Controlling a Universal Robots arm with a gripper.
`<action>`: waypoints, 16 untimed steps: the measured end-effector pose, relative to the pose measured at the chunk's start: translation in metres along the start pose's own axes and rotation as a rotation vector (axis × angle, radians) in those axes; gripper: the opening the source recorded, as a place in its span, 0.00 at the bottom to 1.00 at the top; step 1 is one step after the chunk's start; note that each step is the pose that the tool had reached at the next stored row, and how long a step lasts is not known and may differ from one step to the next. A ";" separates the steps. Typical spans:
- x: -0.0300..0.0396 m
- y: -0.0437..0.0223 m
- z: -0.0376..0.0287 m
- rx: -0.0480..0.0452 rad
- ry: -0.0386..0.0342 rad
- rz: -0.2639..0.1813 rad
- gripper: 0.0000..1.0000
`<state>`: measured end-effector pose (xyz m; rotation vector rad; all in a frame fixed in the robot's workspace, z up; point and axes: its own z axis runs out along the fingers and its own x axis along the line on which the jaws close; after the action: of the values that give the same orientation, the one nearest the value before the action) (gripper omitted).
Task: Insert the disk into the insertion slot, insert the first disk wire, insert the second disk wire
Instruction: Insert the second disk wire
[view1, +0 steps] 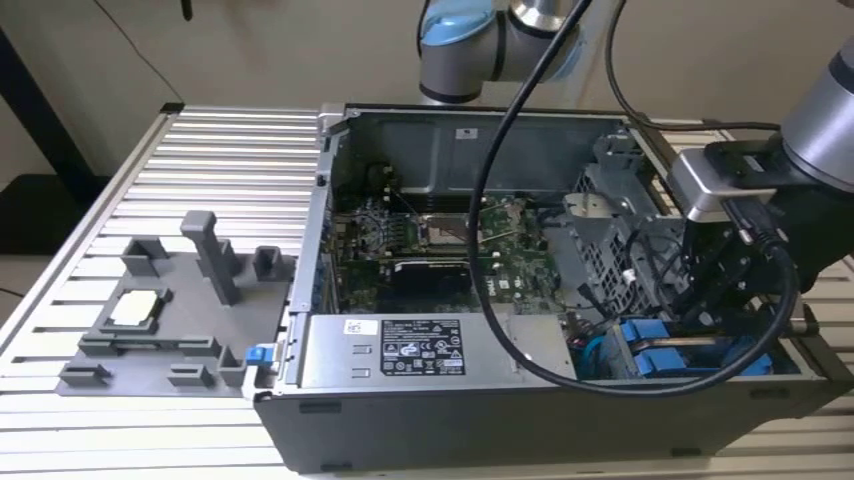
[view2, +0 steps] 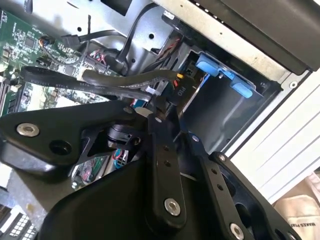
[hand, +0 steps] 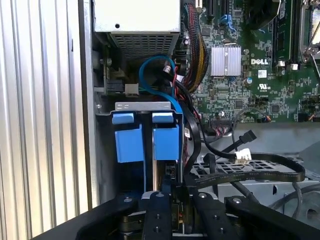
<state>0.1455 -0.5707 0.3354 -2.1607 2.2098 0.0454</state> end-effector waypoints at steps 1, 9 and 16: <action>-0.0001 0.0000 -0.0020 -0.0003 0.0000 0.000 0.24; -0.0016 -0.0004 -0.0308 -0.0034 0.0028 0.000 0.24; -0.0021 -0.0006 -0.0403 -0.0035 0.0024 0.000 0.24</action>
<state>0.1455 -0.5709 0.3757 -2.1635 2.2129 0.0467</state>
